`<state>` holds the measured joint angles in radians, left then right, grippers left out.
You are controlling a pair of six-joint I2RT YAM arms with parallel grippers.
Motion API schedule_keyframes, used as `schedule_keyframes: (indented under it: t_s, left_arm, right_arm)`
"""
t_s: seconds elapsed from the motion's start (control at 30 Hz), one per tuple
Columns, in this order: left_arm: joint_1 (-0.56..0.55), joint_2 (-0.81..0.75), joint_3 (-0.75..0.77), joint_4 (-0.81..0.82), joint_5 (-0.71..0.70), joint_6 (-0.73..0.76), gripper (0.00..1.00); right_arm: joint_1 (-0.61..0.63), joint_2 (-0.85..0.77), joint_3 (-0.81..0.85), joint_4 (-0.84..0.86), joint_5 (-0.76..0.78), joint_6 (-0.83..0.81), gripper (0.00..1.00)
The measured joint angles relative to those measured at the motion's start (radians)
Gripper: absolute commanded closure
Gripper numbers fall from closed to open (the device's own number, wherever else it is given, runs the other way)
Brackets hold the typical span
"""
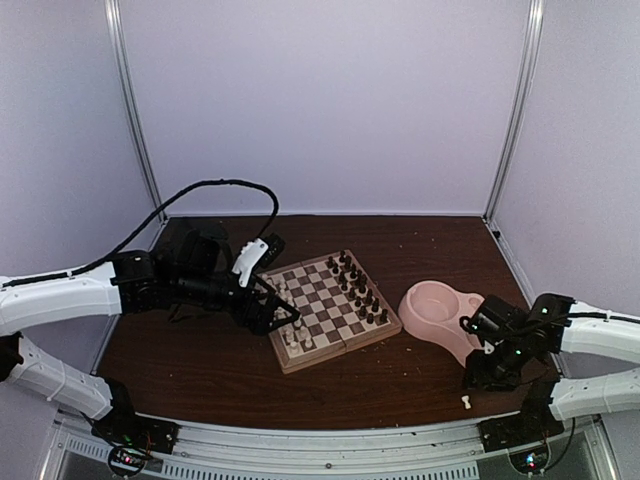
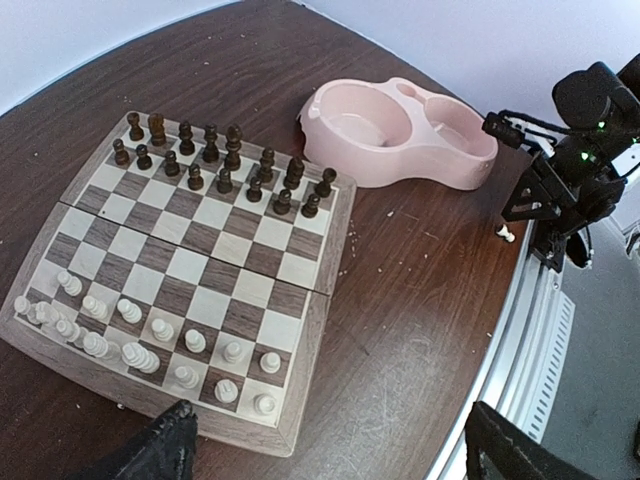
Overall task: Set up the chess pieces on the board
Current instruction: Pick up the rook from the corner of the board.
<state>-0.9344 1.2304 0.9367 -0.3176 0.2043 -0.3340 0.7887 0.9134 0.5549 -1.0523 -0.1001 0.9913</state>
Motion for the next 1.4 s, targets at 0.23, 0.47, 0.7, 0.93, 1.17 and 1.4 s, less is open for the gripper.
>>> schedule_keyframes:
  t_s: [0.23, 0.47, 0.7, 0.93, 1.17, 1.4]
  left_arm:
    - [-0.003, 0.000, -0.025, 0.012, 0.000, 0.000, 0.07]
    - [-0.003, 0.017, -0.027, 0.019, 0.000, 0.000, 0.07]
    - [-0.003, 0.039, -0.027, 0.024, 0.000, 0.000, 0.07]
    - [-0.003, 0.045, -0.027, 0.026, 0.000, 0.000, 0.07]
    - [-0.003, 0.045, -0.027, 0.026, 0.000, 0.000, 0.08]
    - [-0.025, 0.046, -0.027, 0.044, -0.010, -0.008, 0.12]
  right_arm:
    - [0.075, 0.079, -0.051, 0.097, -0.049, -0.016, 0.47]
    - [0.127, 0.148, -0.080, 0.154, -0.053, -0.018, 0.63]
    - [0.137, 0.151, -0.080, 0.158, -0.051, -0.026, 0.78]
    - [0.139, 0.119, -0.076, 0.164, -0.051, -0.027, 0.84]
    - [0.141, 0.098, -0.021, 0.170, -0.007, -0.043, 0.83]
    - [0.113, 0.126, 0.158, 0.310, 0.055, -0.103, 0.83]
